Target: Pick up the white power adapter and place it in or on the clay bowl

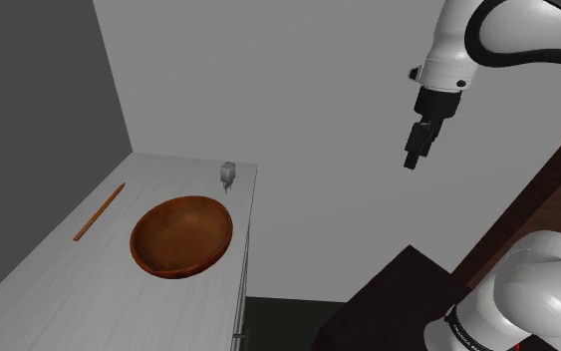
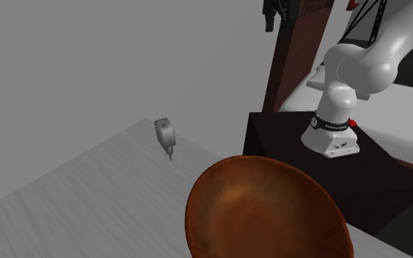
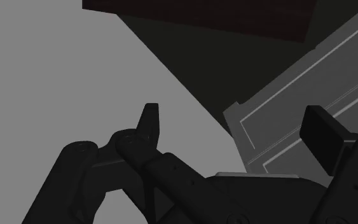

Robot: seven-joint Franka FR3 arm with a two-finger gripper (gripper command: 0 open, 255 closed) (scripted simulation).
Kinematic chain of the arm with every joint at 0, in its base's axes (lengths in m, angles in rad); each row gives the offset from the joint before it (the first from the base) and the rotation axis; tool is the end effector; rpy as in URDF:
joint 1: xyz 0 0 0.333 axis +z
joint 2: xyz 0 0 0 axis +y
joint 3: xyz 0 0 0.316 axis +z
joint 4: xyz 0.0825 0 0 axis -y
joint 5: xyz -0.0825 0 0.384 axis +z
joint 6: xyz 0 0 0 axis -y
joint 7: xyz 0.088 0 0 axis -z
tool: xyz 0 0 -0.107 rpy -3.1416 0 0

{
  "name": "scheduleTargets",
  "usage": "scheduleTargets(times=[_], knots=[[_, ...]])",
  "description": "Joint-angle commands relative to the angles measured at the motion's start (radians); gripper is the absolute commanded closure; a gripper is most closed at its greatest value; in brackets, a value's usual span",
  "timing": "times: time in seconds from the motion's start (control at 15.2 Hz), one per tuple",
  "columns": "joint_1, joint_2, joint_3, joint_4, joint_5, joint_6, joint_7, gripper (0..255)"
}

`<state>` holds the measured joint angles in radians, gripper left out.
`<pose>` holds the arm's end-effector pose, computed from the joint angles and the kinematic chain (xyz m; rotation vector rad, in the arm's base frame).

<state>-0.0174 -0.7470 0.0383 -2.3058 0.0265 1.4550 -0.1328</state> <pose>0.3052 0.0131 0.5922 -3.1225 -0.2250 0.1629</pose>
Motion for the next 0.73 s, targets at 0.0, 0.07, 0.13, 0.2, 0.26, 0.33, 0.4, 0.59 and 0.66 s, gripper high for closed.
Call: scheduleTargets(times=[0.0,0.07,0.13,0.2,0.26,0.33,0.4,0.59,0.66], knots=[[0.000,0.000,0.000,0.000,0.000,0.000,0.000,0],[0.006,0.024,0.016,0.008,0.011,0.019,0.015,0],[0.012,0.049,0.031,0.017,0.022,0.038,0.029,0],[0.017,0.074,0.046,0.028,0.032,0.057,0.043,0],[0.022,0.100,0.062,0.039,0.040,0.075,0.057,0],[0.027,0.127,0.076,0.052,0.048,0.093,0.072,0],[0.032,0.154,0.091,0.066,0.055,0.110,0.086,0],[0.045,0.239,0.135,0.115,0.070,0.159,0.128,0],[0.049,0.268,0.150,0.133,0.073,0.174,0.142,0]])
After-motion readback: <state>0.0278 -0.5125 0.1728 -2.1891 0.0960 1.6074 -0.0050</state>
